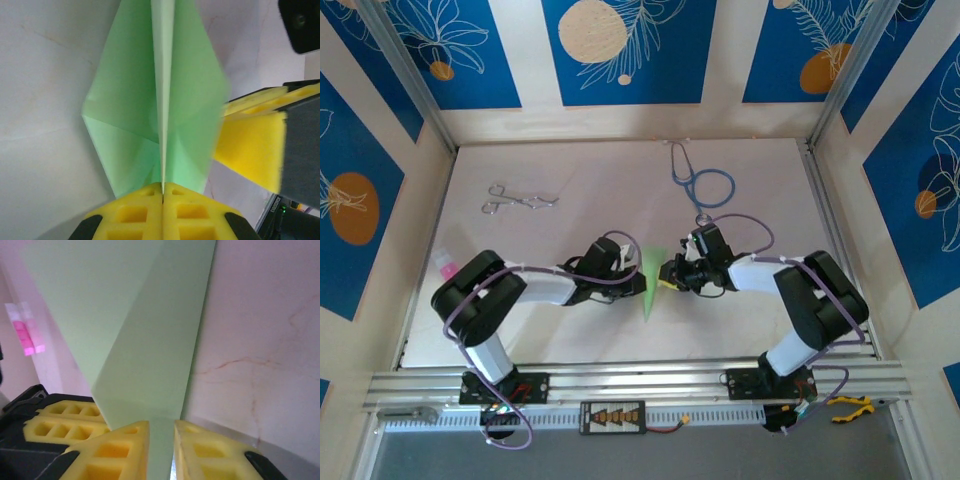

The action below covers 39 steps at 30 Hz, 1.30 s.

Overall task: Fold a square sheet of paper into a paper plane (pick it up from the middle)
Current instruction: Move a paper plane to the center of the table.

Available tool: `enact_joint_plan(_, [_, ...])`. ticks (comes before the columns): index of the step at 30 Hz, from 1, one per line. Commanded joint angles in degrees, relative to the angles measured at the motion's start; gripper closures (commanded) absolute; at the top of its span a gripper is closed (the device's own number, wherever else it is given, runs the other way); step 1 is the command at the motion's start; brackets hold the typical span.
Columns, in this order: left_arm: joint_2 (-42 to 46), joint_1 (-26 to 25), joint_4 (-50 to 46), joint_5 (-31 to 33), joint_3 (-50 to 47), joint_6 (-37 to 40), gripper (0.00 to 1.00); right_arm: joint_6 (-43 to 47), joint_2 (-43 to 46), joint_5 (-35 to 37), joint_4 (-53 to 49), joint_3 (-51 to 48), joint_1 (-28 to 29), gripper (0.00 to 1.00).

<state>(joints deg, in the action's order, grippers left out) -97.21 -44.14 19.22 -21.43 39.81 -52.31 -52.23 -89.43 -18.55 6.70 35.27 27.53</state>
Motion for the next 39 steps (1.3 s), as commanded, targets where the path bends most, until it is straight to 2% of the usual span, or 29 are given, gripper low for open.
enact_joint_plan(1, [3.2,-0.27,-5.4,3.46,1.44,4.2,1.0,0.55,3.73,0.52,-2.29,-0.2,0.12,0.73])
enact_joint_plan(3, [3.92,-0.39,-7.03,4.39,2.05,5.24,1.0,0.93,5.03,0.37,-2.85,0.41,0.83,0.69])
enact_joint_plan(7, [4.97,-0.51,-9.5,5.93,3.13,6.72,1.0,1.7,5.0,1.95,-5.99,3.65,2.9,0.66])
enact_joint_plan(16, [5.4,-1.0,-11.05,6.73,3.98,7.75,1.0,1.43,-3.17,6.24,-13.01,10.42,5.59,0.65])
enact_joint_plan(19, [5.45,-1.12,-11.2,7.14,3.87,7.77,1.0,1.53,-4.81,7.78,-15.56,11.84,5.61,0.7])
enact_joint_plan(23, [6.11,-1.07,-13.27,8.44,4.05,8.1,0.89,0.66,-4.53,7.07,-13.86,10.39,5.35,0.81])
enact_joint_plan(29, [6.33,-1.06,-14.65,8.84,4.31,8.87,0.82,-2.51,-4.39,4.34,-8.49,7.38,4.34,0.92])
enact_joint_plan(39, [5.91,-1.04,-17.17,9.76,5.58,10.29,0.71,-4.03,-4.79,3.08,-6.08,5.78,3.67,0.96])
